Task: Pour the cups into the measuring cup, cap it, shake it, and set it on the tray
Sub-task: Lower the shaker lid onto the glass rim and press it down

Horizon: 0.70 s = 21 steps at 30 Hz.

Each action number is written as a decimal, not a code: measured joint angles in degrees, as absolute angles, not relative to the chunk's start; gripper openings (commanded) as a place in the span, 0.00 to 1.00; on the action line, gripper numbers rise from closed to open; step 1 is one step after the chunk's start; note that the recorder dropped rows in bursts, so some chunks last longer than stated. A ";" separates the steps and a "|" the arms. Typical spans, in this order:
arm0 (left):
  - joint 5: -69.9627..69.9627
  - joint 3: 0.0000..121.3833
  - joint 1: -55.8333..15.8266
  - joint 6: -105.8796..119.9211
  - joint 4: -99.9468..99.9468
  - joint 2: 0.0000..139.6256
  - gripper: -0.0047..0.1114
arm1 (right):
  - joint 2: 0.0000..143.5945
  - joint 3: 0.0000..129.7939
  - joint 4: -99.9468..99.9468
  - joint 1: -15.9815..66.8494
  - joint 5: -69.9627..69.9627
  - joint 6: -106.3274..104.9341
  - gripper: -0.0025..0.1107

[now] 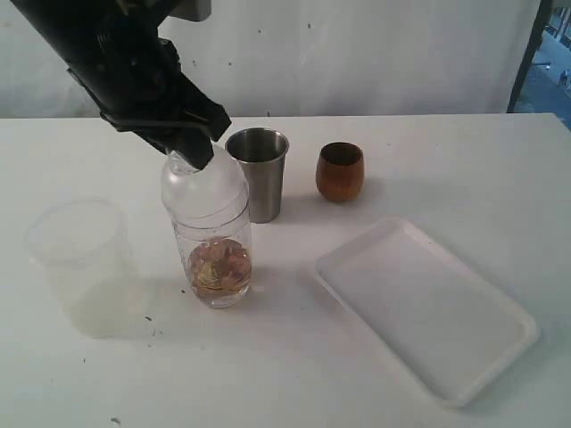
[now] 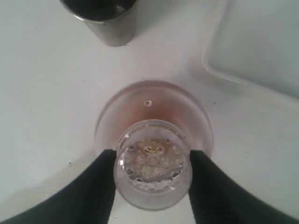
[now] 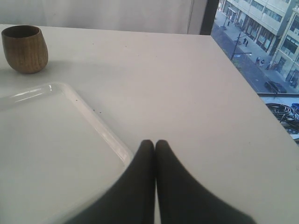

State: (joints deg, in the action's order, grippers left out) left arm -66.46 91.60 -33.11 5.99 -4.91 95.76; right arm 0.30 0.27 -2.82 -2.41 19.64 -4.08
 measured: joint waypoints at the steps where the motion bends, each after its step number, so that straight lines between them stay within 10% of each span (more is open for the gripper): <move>1: -66.35 91.60 -33.11 6.17 -5.01 96.16 0.04 | 0.30 0.27 -2.82 -2.41 19.64 -4.08 0.02; 21: -65.94 91.80 -33.11 8.20 -5.21 98.27 0.04 | 0.30 0.27 -2.82 -2.41 19.64 -4.08 0.02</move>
